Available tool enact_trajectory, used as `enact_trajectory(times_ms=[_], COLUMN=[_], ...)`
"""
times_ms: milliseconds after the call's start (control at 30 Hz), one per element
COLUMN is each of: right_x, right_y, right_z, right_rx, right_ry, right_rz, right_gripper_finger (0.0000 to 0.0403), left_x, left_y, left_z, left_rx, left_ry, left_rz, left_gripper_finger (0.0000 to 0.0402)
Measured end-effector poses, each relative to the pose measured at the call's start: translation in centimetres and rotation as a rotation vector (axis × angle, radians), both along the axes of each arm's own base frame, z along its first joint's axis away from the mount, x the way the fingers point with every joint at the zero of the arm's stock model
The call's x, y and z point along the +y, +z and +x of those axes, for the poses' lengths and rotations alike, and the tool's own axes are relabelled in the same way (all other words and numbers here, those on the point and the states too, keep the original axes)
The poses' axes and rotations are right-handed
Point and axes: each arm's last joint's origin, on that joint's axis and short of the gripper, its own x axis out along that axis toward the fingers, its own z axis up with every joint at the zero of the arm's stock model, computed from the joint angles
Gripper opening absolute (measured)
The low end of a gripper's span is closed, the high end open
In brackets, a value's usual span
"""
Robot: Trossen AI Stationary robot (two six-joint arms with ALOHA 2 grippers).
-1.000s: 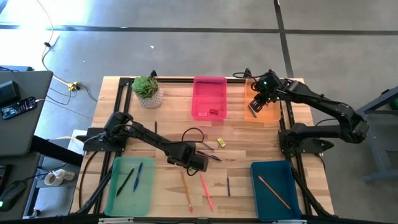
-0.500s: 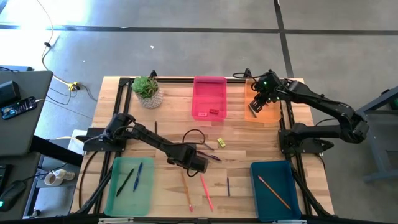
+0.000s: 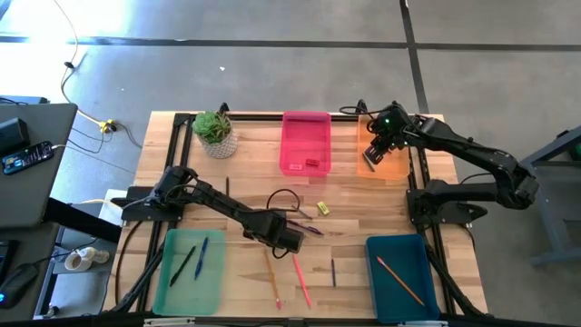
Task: Sort crayons/erasers/pens/pencils in bins
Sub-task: Put the green eraser into the pink bin
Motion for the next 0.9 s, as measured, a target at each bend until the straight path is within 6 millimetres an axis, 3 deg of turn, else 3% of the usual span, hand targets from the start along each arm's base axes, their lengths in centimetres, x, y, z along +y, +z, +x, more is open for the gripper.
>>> enact_trajectory(times_ms=[167, 433, 733, 900], right_x=[-0.1, 0.0, 0.2, 0.3], right_y=[0.1, 0.0, -0.1, 0.0], right_z=[0.1, 0.0, -0.2, -0.1], right_rx=[-0.011, 0.01, 0.045, 0.023], right_ry=[0.0, 0.023, 0.084, 0.112], right_rz=[-0.009, -0.01, -0.007, 0.012], right_gripper_finger=[0.0121, 0.0121, 0.0121, 0.0121], left_x=[0.0, 0.3, 3.1, 5.8], left_y=[0.1, 1.6, 4.5, 6.4], left_z=[0.1, 1.6, 3.3, 4.3], left_rx=[-0.01, -0.085, -0.209, -0.261], left_ry=[0.0, -0.012, -0.003, -0.03], left_rz=[-0.004, 0.027, 0.078, 0.139], left_gripper_finger=[0.0056, 0.0059, 0.0054, 0.0054])
